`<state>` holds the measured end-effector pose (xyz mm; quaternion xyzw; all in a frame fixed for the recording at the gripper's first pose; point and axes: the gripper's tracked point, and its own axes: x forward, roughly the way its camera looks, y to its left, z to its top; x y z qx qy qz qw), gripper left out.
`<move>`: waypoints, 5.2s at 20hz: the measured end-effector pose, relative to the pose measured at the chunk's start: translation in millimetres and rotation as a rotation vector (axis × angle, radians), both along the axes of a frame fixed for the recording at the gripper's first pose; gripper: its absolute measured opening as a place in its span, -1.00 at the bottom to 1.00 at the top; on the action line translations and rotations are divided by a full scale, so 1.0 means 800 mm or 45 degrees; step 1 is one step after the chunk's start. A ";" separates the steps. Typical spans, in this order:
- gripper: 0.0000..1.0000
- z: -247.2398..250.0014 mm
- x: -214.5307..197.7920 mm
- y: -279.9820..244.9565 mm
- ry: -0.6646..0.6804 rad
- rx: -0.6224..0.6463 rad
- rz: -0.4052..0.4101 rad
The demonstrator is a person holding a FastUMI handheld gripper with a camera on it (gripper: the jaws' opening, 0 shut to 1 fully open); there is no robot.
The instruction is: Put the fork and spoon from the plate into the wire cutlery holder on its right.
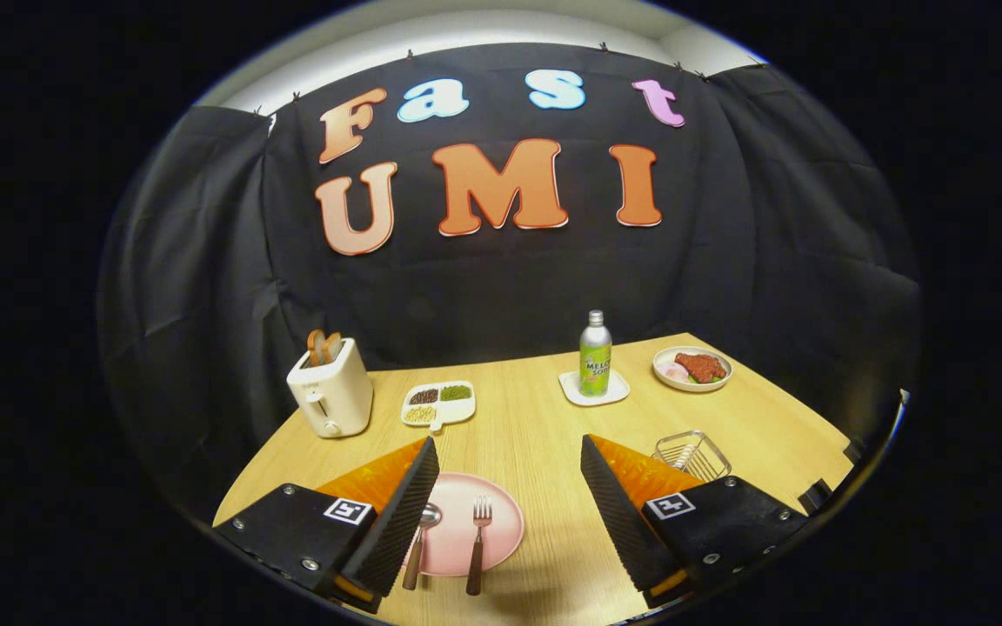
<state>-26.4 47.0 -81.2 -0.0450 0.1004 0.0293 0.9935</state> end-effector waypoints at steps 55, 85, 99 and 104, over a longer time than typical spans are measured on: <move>-0.95 -0.045 -0.016 -0.142 0.803 -0.204 -0.012; -0.86 -0.062 0.049 -0.273 1.487 -0.496 -0.034; 1.00 -0.009 0.057 -0.216 0.940 -0.355 -0.043; 1.00 0.005 0.052 -0.161 0.720 -0.231 -0.016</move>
